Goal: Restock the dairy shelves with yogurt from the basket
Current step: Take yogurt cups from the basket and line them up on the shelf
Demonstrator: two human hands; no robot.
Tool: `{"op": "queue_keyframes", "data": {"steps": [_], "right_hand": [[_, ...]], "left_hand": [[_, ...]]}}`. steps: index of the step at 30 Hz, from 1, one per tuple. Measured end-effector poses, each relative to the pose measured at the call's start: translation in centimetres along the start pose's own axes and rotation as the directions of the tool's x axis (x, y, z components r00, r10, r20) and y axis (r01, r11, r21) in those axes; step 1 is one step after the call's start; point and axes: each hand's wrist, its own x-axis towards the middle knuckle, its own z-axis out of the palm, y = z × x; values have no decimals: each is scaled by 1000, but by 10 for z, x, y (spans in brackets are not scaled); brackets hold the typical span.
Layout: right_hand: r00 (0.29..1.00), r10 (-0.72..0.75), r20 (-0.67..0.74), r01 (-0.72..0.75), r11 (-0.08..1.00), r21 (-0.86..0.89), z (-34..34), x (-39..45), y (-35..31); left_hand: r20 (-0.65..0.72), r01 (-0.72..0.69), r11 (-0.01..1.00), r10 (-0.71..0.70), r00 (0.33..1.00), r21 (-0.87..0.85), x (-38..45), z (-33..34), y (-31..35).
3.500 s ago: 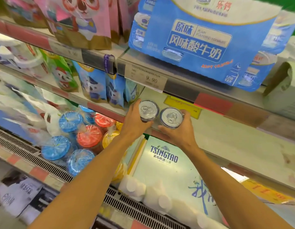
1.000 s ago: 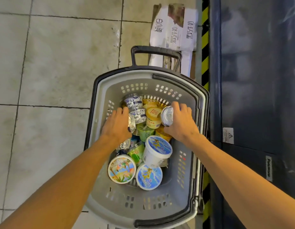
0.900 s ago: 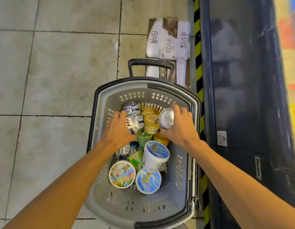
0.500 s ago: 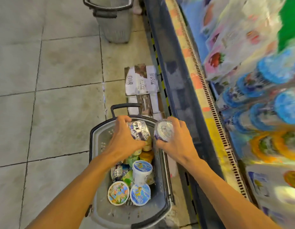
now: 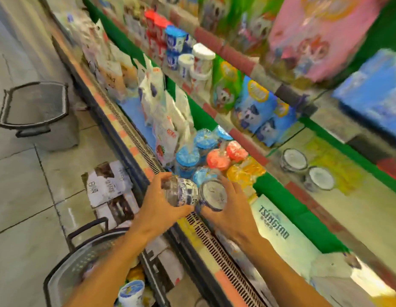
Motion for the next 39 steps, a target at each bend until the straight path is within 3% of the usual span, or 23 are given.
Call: {"op": "queue_keyframes", "data": {"steps": [7,13,18,26,31,39], "right_hand": [[943,110,-315,-123,992,-20,-118,-5,51],[866,273,-418,-288,957,29,-166,-1,118],[809,351,-472,-386,922,24,-189,3,160],[748,346,-566,-384,922,56,-205,27,189],[780,352,-517,-390,920,38,-211,46,203],[827,305,-472,-324,945,43,-206,57,207]], "left_hand": [[160,-220,975,212,964,36,46,84,99],[257,-406,894,354,899,191,97,175,147],[365,-485,841,385,848,240,126,234,169],[365,-538,796,430,826,278,171,291,172],[291,-481,855,417,861,195,182,309,168],[298,-437,893,390,871,105,187,319,157]]}}
